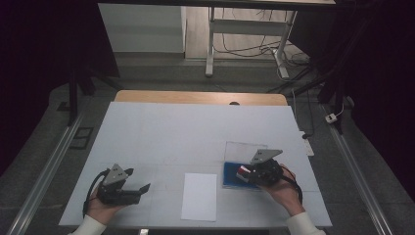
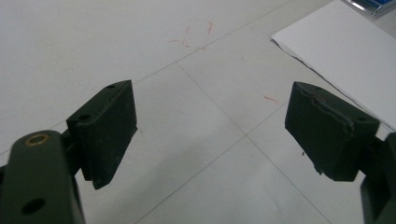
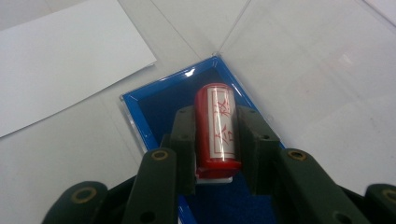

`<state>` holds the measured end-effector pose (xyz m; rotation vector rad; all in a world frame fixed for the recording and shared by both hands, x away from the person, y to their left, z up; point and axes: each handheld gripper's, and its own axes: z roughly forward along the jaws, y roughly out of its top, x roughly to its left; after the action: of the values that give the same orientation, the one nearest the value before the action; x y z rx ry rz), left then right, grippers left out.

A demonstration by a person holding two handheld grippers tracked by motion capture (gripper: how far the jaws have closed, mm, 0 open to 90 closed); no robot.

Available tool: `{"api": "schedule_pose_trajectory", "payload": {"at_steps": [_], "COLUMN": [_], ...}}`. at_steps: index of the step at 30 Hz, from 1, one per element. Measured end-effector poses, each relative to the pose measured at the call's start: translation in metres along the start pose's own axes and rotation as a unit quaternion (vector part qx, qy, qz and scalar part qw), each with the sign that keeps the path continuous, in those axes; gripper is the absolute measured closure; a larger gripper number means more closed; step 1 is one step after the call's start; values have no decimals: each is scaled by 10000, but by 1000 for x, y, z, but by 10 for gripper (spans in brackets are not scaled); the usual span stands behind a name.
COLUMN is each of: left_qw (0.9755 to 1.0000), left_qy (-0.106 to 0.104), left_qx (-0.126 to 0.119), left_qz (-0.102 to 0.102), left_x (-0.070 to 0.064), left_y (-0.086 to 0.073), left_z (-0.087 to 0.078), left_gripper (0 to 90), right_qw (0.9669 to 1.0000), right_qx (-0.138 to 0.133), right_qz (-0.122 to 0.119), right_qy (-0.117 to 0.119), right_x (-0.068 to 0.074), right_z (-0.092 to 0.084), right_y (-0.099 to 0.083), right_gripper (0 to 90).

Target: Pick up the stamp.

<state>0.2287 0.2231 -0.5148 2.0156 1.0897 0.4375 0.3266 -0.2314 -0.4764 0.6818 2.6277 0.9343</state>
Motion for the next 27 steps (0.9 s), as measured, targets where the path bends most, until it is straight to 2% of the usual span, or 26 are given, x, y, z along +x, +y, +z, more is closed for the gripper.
{"api": "schedule_pose_trajectory", "payload": {"at_steps": [10,17,27], "left_qw": [10000,10000,10000], "left_qy": [28,46,37], "left_qx": [10,8,74], "left_qz": [-16,-8,18], "left_x": [1,1,0], "left_y": [-1,-2,-3], "left_z": [0,0,2], "left_gripper": [168,171,171], "right_qw": [9999,9998,9994], "right_qx": [-5,-187,-309], "right_qz": [-131,67,158], "right_qy": [-25,-41,-33], "right_x": [3,1,-1], "right_z": [0,-5,-10], "right_y": [1,1,1], "right_gripper": [705,705,705]}}
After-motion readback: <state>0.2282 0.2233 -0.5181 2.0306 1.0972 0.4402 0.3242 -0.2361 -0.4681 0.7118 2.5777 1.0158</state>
